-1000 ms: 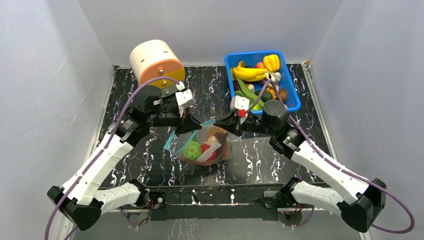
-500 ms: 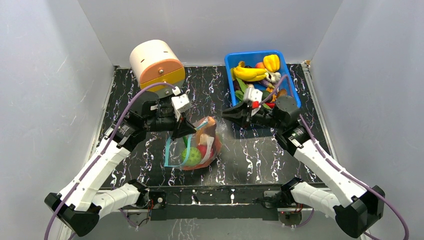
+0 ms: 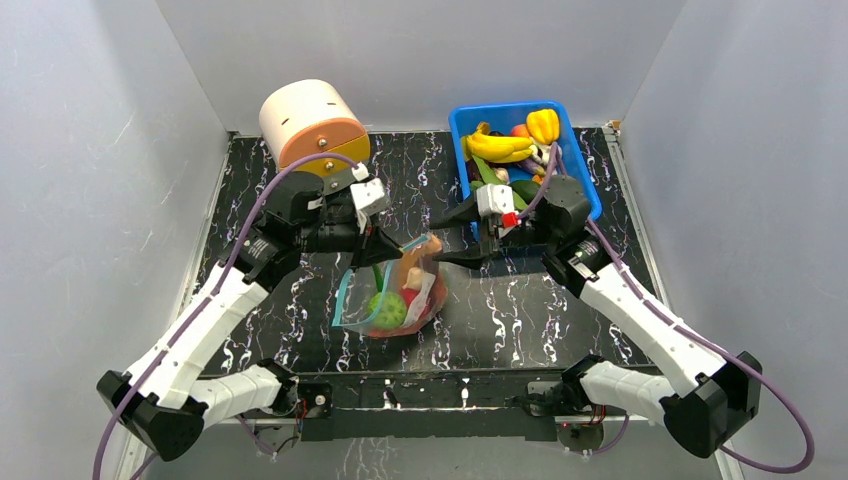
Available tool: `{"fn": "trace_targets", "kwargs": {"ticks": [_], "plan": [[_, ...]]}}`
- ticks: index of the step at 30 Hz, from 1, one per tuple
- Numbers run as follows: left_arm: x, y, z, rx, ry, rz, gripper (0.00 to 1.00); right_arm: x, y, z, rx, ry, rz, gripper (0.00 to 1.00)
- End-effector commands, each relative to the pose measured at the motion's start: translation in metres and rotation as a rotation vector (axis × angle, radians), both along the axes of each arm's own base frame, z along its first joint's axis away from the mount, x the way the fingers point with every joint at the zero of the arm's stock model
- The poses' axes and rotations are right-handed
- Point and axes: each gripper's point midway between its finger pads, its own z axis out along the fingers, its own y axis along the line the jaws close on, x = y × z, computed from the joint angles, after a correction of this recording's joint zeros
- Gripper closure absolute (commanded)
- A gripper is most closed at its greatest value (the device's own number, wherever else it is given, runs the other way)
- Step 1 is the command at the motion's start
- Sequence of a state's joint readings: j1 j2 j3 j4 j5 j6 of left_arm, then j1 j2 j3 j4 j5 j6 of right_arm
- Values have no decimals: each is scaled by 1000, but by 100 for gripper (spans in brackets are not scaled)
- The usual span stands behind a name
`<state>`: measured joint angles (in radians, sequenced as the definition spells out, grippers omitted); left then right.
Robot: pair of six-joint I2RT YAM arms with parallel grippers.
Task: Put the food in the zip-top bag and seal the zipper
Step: Zip the zipper food storage bag at the center of the board.
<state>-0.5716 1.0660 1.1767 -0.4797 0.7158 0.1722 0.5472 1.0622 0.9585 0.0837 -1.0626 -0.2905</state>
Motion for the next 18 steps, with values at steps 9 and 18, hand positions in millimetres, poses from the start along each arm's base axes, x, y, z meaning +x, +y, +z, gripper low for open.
{"fn": "trace_targets", "kwargs": {"ticks": [9,18], "plan": [[-4,-13,27,-79,-39,-90,100,-1,22,16,39,1,45,48],[-3,-15,28,-90,-45,-95,100,13,35,10,21,75,19,53]]}}
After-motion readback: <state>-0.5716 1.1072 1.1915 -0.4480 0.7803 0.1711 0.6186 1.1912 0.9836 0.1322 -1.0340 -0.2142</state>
